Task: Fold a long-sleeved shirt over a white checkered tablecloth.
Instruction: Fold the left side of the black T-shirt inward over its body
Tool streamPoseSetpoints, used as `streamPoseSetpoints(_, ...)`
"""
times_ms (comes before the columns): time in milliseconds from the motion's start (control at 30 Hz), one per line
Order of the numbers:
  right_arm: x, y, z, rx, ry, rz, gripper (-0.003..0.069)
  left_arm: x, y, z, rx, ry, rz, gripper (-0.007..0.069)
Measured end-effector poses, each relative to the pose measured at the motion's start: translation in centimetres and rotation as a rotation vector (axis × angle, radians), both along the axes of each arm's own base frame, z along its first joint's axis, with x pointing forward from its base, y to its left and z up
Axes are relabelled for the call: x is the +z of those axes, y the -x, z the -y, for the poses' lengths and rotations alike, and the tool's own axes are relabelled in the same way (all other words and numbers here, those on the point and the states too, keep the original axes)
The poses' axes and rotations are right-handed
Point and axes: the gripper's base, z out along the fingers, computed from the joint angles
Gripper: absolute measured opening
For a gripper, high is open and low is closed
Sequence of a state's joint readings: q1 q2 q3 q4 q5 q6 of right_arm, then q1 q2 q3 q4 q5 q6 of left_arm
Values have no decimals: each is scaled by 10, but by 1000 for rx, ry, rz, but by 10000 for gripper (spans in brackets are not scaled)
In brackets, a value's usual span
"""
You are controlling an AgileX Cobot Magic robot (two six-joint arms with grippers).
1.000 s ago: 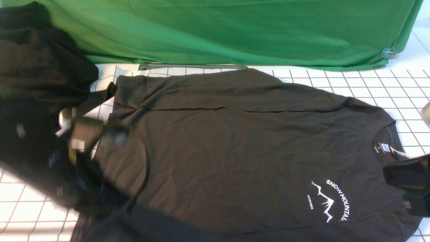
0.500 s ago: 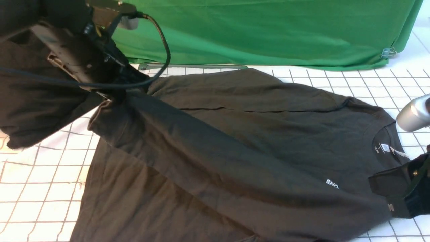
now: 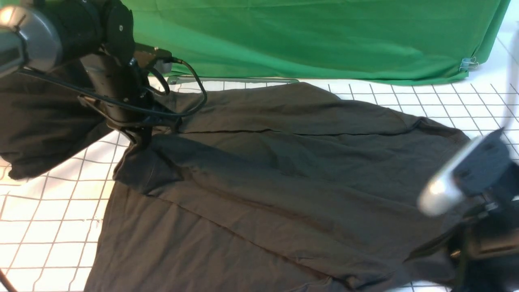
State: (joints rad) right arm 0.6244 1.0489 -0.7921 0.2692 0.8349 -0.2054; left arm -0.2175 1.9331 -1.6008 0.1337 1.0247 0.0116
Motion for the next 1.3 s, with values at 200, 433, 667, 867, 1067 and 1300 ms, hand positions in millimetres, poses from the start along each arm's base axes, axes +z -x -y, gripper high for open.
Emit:
streamPoseSetpoints(200, -59, -25, -38, 99, 234, -83, 311, 1, -2, -3, -14, -19, 18, 23)
streamPoseSetpoints(433, -108, -50, -52, 87, 351, -91, 387, 1, -2, -2, -9, -1, 23, 23)
streamPoseSetpoints(667, -117, -67, -53, 9, 304, -45, 366, 1, -2, -1, -5, 12, 20, 23)
streamPoseSetpoints(867, -125, -77, -46, -34, 303, -64, 365, 0, -2, 2, 6, 56, 16, 23)
streamPoseSetpoints(1067, -127, -71, -55, -4, 291, -74, 315, 0, -2, 3, 6, 59, 17, 23)
streamPoseSetpoints(1300, -128, -68, -52, 1, 324, -113, 31, 0, -2, 1, 1, 42, 16, 23)
